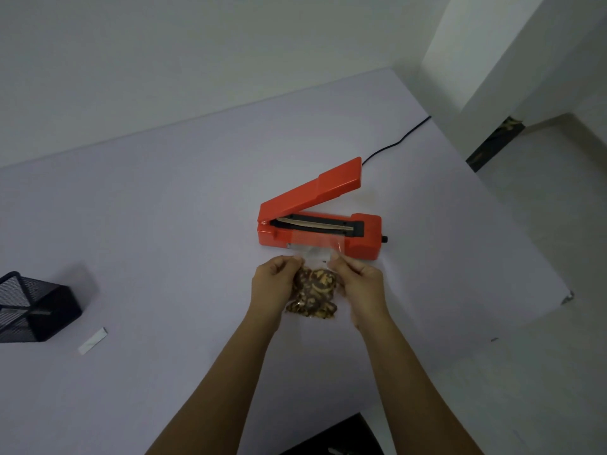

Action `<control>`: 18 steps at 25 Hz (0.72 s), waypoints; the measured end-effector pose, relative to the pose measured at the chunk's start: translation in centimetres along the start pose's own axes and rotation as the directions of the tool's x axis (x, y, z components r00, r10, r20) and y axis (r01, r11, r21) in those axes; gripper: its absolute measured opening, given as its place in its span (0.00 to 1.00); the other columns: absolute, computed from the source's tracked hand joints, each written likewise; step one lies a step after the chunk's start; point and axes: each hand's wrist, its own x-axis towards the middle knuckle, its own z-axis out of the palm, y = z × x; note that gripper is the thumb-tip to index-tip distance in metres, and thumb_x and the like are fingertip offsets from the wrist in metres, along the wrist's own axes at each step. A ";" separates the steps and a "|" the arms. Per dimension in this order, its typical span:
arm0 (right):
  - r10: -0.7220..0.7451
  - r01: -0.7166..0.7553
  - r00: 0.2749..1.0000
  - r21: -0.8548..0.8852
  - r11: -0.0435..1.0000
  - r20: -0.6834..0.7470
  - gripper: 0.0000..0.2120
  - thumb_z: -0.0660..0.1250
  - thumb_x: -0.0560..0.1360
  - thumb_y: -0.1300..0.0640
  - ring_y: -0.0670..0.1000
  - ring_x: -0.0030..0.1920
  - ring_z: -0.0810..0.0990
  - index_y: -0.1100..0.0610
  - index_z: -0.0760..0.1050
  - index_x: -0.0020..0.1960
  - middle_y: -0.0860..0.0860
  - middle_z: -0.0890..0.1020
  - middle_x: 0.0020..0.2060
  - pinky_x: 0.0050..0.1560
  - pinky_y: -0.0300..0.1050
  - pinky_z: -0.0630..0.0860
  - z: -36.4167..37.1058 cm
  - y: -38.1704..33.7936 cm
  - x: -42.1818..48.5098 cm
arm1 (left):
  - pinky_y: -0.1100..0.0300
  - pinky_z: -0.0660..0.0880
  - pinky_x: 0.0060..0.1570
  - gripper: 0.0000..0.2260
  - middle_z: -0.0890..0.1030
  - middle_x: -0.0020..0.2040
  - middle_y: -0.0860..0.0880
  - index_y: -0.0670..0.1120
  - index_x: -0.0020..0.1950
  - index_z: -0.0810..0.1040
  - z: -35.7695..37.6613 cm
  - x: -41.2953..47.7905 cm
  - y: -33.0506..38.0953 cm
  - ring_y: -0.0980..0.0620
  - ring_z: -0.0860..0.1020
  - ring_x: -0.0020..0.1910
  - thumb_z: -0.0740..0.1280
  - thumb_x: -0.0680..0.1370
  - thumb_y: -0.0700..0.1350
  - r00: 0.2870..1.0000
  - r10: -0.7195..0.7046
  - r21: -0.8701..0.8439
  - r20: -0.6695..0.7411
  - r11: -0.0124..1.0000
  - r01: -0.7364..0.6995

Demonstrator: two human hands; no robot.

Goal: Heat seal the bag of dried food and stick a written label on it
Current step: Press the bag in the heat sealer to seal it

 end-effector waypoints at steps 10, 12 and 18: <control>-0.476 0.311 0.863 -0.566 0.764 -0.168 0.17 0.62 0.76 0.44 0.46 0.47 0.80 0.55 0.77 0.56 0.47 0.80 0.46 0.43 0.33 0.72 -0.2 -5.9 -0.1 | 0.47 0.79 0.44 0.15 0.80 0.35 0.39 0.45 0.29 0.75 1.2 2.1 1.4 0.41 0.79 0.38 0.66 0.76 0.46 0.991 0.021 0.105 -0.129 0.994 -0.007; -0.606 0.476 0.775 -0.463 0.748 -0.182 0.20 0.59 0.78 0.46 0.44 0.56 0.78 0.56 0.72 0.63 0.49 0.79 0.57 0.50 0.28 0.72 -0.3 -9.6 -0.6 | 0.53 0.76 0.40 0.16 0.76 0.31 0.44 0.46 0.28 0.72 1.4 2.5 1.5 0.45 0.76 0.35 0.66 0.76 0.46 0.988 0.035 0.139 -0.152 0.990 -0.014; -0.667 0.669 0.701 -0.559 0.490 0.253 0.22 0.50 0.82 0.49 0.47 0.72 0.61 0.57 0.59 0.73 0.52 0.65 0.72 0.71 0.41 0.58 3.3 -15.8 -0.5 | 0.51 0.78 0.42 0.13 0.77 0.33 0.44 0.43 0.32 0.75 1.8 3.2 1.7 0.47 0.76 0.36 0.66 0.76 0.47 0.988 0.032 0.174 -0.154 0.985 -0.005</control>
